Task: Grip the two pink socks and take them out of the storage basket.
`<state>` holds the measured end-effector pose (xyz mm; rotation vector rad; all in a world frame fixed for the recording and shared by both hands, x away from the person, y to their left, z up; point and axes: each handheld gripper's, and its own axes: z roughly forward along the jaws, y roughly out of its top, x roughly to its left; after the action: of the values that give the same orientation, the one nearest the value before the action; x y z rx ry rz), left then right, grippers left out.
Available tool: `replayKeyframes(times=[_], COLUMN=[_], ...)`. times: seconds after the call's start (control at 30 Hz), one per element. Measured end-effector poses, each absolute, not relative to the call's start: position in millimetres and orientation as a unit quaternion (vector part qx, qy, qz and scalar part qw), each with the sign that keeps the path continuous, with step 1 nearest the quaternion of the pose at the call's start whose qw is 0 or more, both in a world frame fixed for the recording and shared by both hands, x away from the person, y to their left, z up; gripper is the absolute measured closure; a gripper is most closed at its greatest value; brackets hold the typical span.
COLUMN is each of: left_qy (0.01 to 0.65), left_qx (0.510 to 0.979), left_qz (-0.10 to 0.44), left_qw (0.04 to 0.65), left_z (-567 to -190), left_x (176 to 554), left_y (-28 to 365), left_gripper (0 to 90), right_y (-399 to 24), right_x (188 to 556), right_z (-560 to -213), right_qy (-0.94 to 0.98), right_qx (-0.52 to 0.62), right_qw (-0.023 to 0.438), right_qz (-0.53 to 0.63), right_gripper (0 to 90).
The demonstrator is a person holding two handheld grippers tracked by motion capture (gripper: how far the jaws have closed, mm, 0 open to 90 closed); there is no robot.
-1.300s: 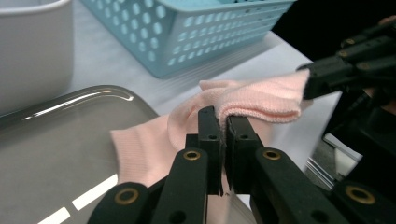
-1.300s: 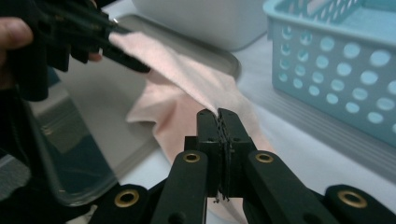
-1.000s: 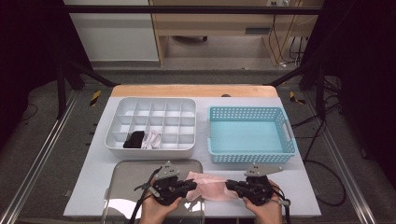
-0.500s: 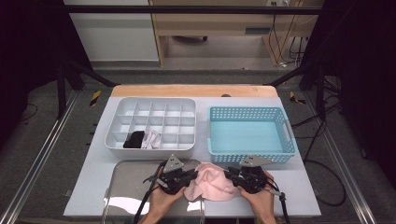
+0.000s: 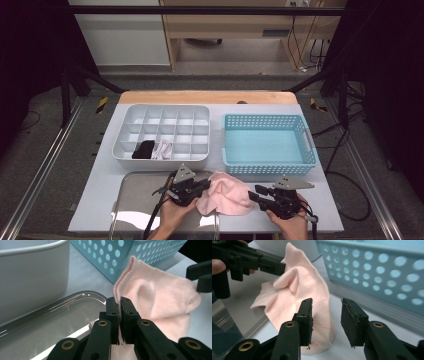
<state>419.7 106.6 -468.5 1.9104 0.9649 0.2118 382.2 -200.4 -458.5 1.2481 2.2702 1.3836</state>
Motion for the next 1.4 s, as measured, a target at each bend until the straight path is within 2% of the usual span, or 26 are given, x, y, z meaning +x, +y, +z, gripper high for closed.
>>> replayKeyframes(times=[0.03,0.07,0.17,0.23,0.43,0.6,0.7,0.83,1.0,1.1,1.4], left_qy=[0.395,0.395,0.393,0.394,0.386,0.399,0.408,0.416,0.42,0.421,0.415], left_qx=[0.781,0.781,0.78,0.778,0.779,0.791,0.789,0.786,0.789,0.791,0.794], left_qz=[0.086,0.085,0.082,0.074,0.055,0.049,0.053,0.064,0.074,0.073,0.09], left_qw=[0.476,0.477,0.48,0.483,0.49,0.46,0.456,0.453,0.443,0.439,0.435], left_z=[-468,-468,-466,-462,-442,-443,-451,-459,-467,-470,-471], left_x=[420,419,418,415,396,395,404,415,420,423,423], left_y=[107,107,110,114,123,120,119,116,115,114,113], left_gripper=[85.5,85.5,85.7,85.8,85.9,85.8,85.7,85.4,85.3,85.2,84.0], right_y=[-198,-198,-196,-200,-212,-208,-202,-195,-201,-206,-203], right_x=[384,384,384,381,371,384,400,414,410,408,417], right_z=[-462,-462,-462,-455,-431,-438,-447,-456,-453,-452,-477], right_qy=[0.775,0.775,0.781,0.777,0.768,0.772,0.777,0.775,0.762,0.755,0.767], right_qx=[0.416,0.416,0.41,0.407,0.399,0.44,0.448,0.449,0.448,0.452,0.484], right_qw=[0.089,0.089,0.074,0.071,0.052,0.032,0.052,0.104,0.132,0.137,0.11], right_qz=[0.467,0.467,0.465,0.475,0.498,0.457,0.44,0.432,0.448,0.454,0.406], right_gripper=[70.3,70.3,88.4,89.4,89.4,89.0,86.2,76.4,68.4,68.2,70.3])
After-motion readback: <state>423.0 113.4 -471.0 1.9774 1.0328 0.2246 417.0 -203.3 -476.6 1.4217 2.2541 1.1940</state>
